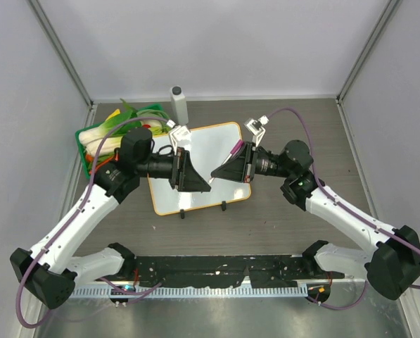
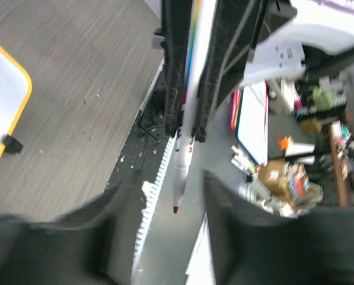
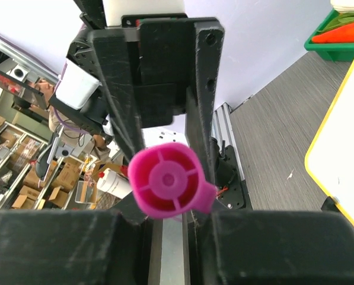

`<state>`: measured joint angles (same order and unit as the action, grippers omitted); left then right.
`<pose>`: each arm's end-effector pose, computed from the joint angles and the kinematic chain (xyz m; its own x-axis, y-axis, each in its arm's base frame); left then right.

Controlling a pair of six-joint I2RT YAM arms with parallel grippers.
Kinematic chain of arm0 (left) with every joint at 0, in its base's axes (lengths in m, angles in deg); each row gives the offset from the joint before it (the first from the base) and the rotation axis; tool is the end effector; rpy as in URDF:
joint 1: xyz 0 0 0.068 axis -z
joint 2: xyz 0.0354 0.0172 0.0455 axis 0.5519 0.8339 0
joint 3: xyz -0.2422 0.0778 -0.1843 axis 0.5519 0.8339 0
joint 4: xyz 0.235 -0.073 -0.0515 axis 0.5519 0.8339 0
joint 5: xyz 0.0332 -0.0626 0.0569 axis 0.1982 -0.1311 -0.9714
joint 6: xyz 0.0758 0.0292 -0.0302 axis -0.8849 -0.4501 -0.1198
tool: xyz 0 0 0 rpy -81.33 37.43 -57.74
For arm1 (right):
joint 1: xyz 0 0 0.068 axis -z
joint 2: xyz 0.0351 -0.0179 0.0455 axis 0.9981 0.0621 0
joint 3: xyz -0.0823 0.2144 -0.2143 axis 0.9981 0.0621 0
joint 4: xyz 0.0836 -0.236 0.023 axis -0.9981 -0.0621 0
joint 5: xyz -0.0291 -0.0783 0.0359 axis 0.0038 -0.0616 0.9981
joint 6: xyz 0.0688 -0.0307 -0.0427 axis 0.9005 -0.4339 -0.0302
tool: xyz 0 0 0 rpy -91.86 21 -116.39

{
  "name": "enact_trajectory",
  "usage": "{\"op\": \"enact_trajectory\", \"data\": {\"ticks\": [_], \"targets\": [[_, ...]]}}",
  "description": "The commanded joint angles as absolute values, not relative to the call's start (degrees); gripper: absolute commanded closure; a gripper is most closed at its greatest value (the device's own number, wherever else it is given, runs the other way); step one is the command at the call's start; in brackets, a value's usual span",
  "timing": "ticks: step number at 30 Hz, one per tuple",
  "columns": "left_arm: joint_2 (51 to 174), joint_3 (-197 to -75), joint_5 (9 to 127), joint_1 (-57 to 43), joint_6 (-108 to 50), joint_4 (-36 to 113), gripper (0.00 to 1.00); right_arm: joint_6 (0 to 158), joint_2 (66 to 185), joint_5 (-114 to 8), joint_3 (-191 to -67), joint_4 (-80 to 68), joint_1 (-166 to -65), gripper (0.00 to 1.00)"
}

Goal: Write a sentence on the whiteboard
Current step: Pass from the left arm to the right, then move the whiteboard to the center of the board.

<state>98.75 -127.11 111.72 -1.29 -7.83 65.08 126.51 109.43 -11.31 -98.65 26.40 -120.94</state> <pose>0.1532 -0.1678 0.4032 -0.7846 0.1032 -0.6114 0.6172 0.2254 -0.7539 0.1753 0.1910 0.3950 -0.6972 0.1638 -0.6979 -0.7106 -0.0288 0.7030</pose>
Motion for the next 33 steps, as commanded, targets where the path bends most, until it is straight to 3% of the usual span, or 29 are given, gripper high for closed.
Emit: {"op": "enact_trajectory", "data": {"ticks": [1,3,4,9,19,27,33], "targets": [[94.9,-126.7,106.2,-1.6,-8.8,64.9,0.34,123.9,106.7,-14.3,-98.0,25.4,-121.2,0.99],[92.3,-124.7,104.6,-1.7,-7.5,61.7,0.06,122.4,106.2,-15.8,-98.0,22.8,-121.1,0.98],[91.0,-123.8,102.5,-1.7,-7.4,60.9,0.00,121.7,105.8,-16.9,-98.0,20.5,-121.0,0.99],[83.8,-119.1,89.3,-1.8,-5.6,59.9,0.00,116.3,103.7,-23.3,-98.3,12.4,-121.1,0.99],[77.7,-114.4,63.6,-1.7,-2.4,71.9,0.00,112.2,98.0,-37.4,-95.3,3.8,-121.0,0.99],[84.4,-111.7,61.7,-1.7,1.3,79.9,0.00,112.0,93.2,-47.0,-92.6,0.5,-121.0,0.98],[89.2,-106.1,63.3,-0.8,5.2,78.0,0.00,112.7,93.0,-48.9,-91.7,0.4,-120.9,0.99]]}}
